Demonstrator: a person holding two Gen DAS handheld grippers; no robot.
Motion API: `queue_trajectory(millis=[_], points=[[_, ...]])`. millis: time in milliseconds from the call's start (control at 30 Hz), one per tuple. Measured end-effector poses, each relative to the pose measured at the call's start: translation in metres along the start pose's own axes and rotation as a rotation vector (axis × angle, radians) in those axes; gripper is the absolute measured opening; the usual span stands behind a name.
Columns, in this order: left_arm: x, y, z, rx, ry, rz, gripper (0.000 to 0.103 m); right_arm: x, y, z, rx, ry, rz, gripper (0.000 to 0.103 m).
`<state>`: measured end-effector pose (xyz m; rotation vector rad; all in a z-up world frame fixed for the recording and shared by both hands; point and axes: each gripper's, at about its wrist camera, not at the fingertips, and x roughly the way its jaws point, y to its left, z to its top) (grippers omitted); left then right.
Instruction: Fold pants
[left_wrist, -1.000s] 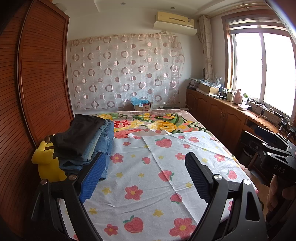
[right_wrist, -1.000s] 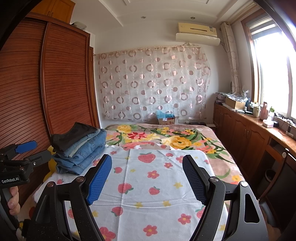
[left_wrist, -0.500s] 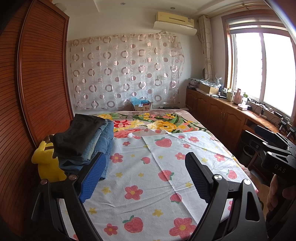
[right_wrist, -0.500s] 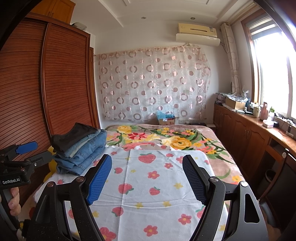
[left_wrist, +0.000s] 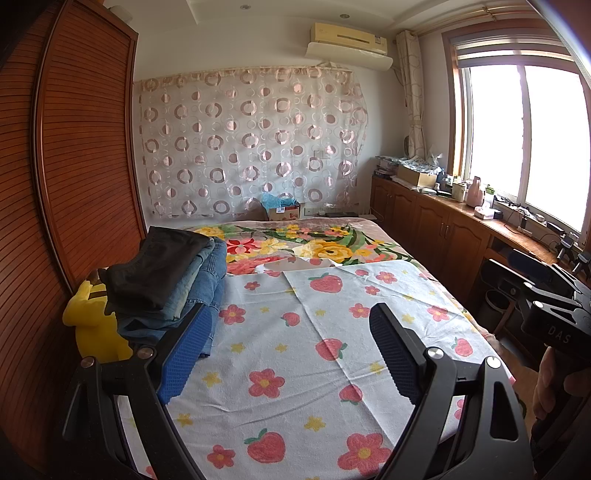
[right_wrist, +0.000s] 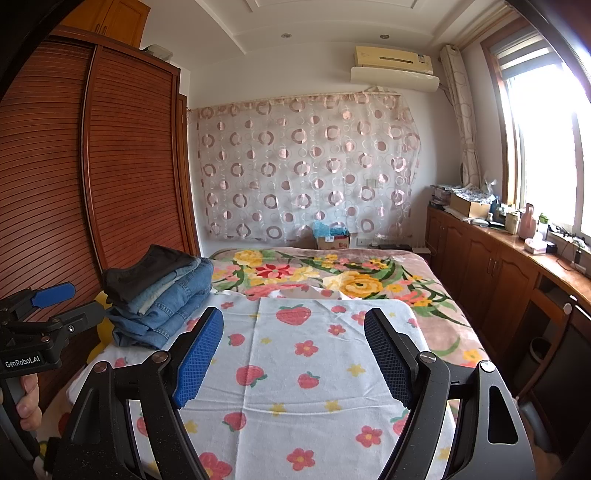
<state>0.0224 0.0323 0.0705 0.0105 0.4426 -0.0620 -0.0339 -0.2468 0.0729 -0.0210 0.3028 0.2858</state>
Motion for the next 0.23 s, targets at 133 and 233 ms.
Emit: queue_trajectory(millis=[133,233], points=[[0.0,0.0008,0.0002,0.0,0.0,0.0,0.088,-0.0001,0.0002,-0.0005,-0.001,0.0,0.0,0.08],[0.0,0.0,0.0003,0.001,0.0,0.001,0.088,-0.0005,0.0004,-0.001,0.0,0.001,0.0,0.08]])
